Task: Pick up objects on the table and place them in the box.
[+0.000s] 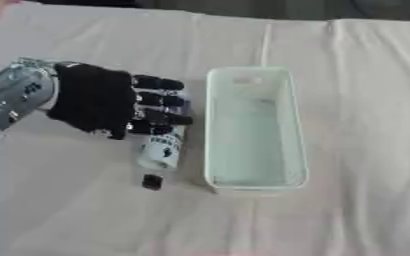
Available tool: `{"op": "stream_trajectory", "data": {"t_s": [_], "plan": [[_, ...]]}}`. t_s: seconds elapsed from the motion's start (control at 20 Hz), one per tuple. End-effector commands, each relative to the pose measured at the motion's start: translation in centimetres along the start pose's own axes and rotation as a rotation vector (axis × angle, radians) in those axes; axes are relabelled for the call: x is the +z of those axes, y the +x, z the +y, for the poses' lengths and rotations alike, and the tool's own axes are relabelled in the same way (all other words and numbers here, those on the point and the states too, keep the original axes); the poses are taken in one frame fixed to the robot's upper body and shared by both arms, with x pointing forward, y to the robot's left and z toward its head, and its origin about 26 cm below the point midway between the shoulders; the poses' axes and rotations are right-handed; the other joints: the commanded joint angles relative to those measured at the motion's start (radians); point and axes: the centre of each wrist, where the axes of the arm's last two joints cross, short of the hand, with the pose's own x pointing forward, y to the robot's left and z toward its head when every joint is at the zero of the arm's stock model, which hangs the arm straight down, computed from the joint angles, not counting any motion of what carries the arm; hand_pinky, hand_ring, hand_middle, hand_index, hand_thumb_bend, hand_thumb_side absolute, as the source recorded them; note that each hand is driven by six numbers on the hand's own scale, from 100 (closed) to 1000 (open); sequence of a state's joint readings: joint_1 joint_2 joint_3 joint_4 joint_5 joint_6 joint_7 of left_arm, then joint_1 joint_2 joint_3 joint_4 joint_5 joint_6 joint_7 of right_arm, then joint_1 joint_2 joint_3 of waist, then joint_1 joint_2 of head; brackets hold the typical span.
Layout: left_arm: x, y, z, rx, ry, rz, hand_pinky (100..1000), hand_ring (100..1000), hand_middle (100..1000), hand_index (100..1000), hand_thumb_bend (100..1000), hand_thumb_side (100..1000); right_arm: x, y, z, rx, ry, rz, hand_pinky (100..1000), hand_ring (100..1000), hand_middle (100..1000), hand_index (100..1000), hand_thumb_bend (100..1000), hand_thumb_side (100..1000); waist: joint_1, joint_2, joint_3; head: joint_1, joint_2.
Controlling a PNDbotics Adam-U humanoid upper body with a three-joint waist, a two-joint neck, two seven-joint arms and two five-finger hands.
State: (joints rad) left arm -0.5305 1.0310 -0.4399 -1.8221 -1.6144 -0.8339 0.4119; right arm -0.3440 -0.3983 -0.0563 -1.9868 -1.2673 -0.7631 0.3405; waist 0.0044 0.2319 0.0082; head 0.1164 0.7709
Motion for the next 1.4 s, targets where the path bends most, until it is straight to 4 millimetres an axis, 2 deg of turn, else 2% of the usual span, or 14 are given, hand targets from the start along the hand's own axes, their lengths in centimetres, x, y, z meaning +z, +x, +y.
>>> {"op": "stream_trajectory", "data": {"t_s": [0.05, 1.15, 1.4], "plan": [[0.4, -0.8, 0.5, -0.004, 0.068, -0.060, 1000, 913, 975, 869, 496, 338, -0.9, 0.0, 0.3, -0.005, 0.041, -0.021, 173, 323, 432, 568, 100, 1000, 0.001, -0.013, -0.002, 0.010, -0.001], [-0.6, -0.5, 0.1, 0.034, 0.100, -0.067, 1000, 909, 969, 885, 514, 355, -1.3, -0.2, 0.4, -0.012, 0.025, -0.029, 172, 323, 431, 568, 100, 1000, -0.001, -0.005, -0.012, 0.016, -0.001], [-0.7, -0.1, -0.4, 0.047, 0.078, -0.075, 1000, 884, 936, 890, 512, 355, -1.3, -0.2, 0.5, -0.010, 0.022, -0.028, 173, 324, 430, 567, 100, 1000, -0.001, -0.004, -0.014, 0.014, -0.001]]}}
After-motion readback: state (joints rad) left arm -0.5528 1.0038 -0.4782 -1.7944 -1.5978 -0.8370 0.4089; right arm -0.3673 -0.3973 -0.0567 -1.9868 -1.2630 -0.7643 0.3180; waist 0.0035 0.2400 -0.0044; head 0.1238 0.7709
